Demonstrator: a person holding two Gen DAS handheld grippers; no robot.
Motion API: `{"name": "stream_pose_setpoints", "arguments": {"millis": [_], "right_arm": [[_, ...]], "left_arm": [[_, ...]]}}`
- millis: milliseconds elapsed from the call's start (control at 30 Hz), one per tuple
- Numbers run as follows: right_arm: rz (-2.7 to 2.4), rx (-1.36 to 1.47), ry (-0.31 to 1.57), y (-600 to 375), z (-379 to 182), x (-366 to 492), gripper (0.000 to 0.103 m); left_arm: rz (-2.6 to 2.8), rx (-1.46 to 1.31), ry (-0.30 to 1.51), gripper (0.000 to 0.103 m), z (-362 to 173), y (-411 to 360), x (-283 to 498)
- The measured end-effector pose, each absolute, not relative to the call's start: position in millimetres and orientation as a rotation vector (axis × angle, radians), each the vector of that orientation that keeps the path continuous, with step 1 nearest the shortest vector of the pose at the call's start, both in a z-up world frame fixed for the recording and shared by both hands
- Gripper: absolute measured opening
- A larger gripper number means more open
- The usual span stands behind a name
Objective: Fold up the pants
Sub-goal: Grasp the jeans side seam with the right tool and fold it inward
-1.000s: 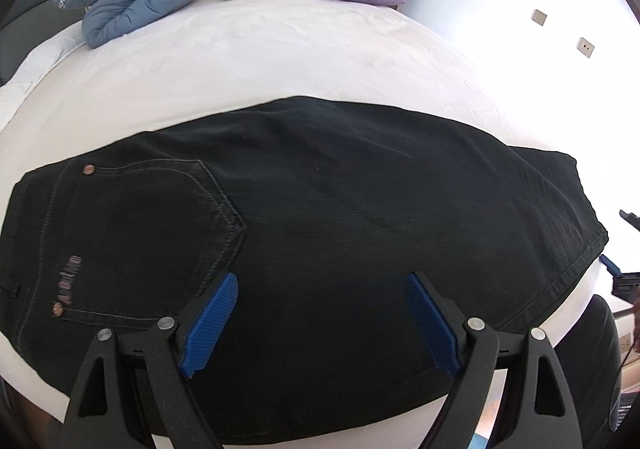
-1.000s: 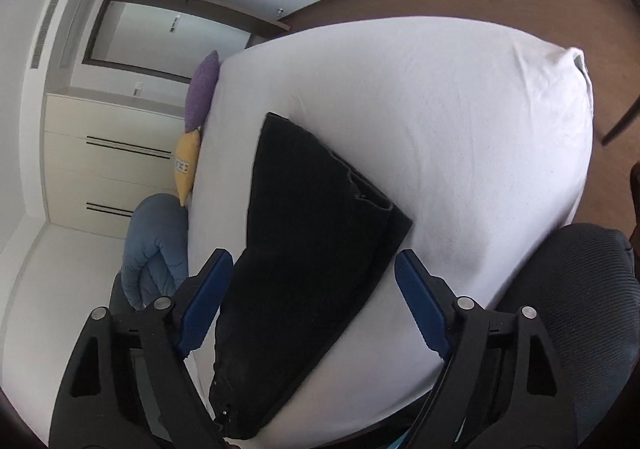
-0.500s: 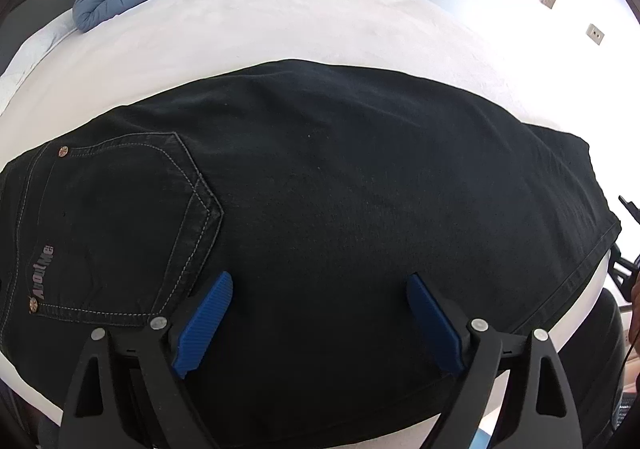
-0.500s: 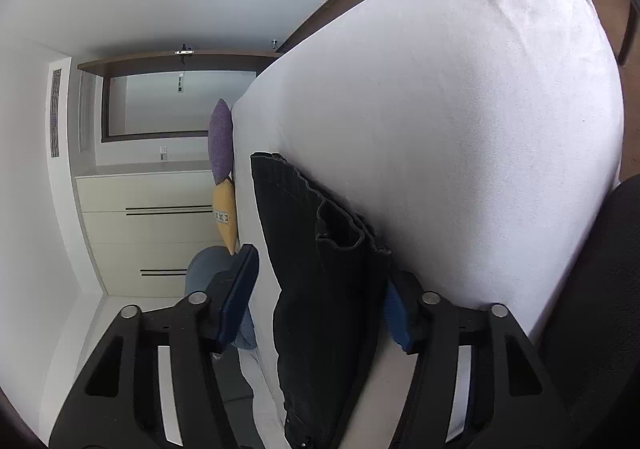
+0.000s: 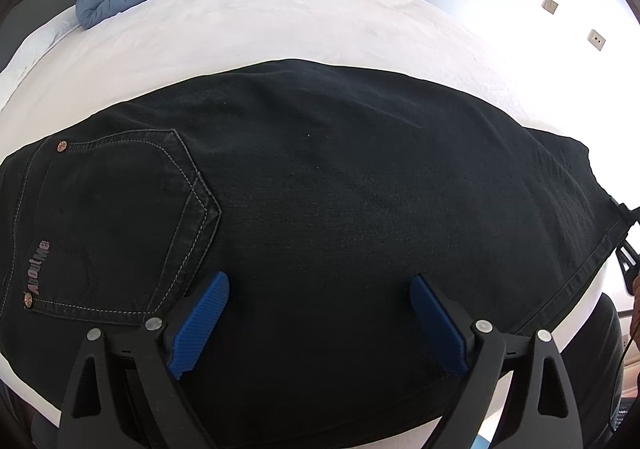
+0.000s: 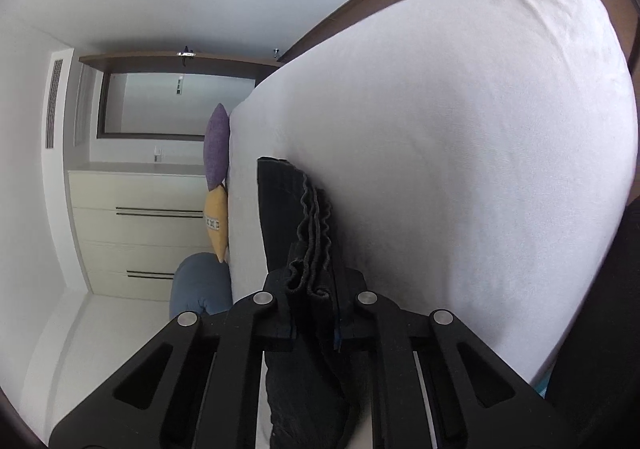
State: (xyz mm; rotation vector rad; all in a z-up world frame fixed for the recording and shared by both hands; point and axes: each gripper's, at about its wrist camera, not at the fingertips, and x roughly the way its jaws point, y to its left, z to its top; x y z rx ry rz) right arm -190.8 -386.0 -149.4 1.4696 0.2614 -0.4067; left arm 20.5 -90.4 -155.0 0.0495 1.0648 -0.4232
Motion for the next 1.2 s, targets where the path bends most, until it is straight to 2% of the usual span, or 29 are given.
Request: {"name": "stream_pose_setpoints", "arguments": {"millis": [167, 267, 367, 433, 533, 667, 833, 900, 1067, 1133, 1167, 1200], "right_arm": [[-0.369, 1.080, 0.400, -343.3, -67.8, -142.7, 0.010], [-0.194, 0.724, 0.559, -263.1, -34.3, -81.1, 0.010], [-0.161, 0.337, 0.760, -185.8, -49.0, -35.1, 0.009], [-0.143, 0.155, 0.888, -143.8, -82.2, -15.1, 0.009], [-0.156, 0.108, 0.926, -127.6, -103.7, -10.8, 0.010], [-0.160, 0.104, 0.891, -128.6, -103.4, -15.3, 0.010], [-0.185, 0.015, 0.809, -110.5, -83.8, -30.2, 0.010], [-0.196, -0.027, 0.784, -100.4, -74.7, -36.1, 0.010], [-0.194, -0.094, 0.769, -81.5, -59.7, -50.9, 0.010], [-0.187, -0.121, 0.769, -73.9, -58.5, -54.2, 0.010], [-0.182, -0.132, 0.772, -71.0, -57.2, -54.0, 0.010], [-0.177, -0.140, 0.775, -68.4, -55.9, -53.1, 0.010]], "left_arm": [[-0.427, 0.012, 1.066, 0.093, -153.9, -79.0, 23.8], [-0.428, -0.031, 1.063, 0.096, -151.4, -71.6, 26.6], [-0.428, -0.111, 1.075, 0.096, -147.2, -65.2, 31.1], [-0.448, -0.175, 1.086, 0.096, -143.9, -59.1, 35.2], [-0.487, -0.249, 1.097, 0.096, -135.4, -59.7, 42.4], [-0.568, -0.306, 1.121, 0.096, -128.5, -81.1, 55.0], [-0.703, -0.339, 1.151, 0.097, -112.7, -128.9, 73.7], [-0.715, -0.324, 1.169, 0.102, -110.9, -142.7, 82.3], [-0.720, -0.279, 1.214, 0.102, -116.5, -166.3, 98.7], [-0.719, -0.260, 1.223, 0.098, -119.1, -169.9, 101.3], [-0.722, -0.253, 1.224, 0.085, -118.3, -173.0, 104.0], [-0.734, -0.239, 1.237, 0.067, -119.6, -173.0, 105.3]]}}
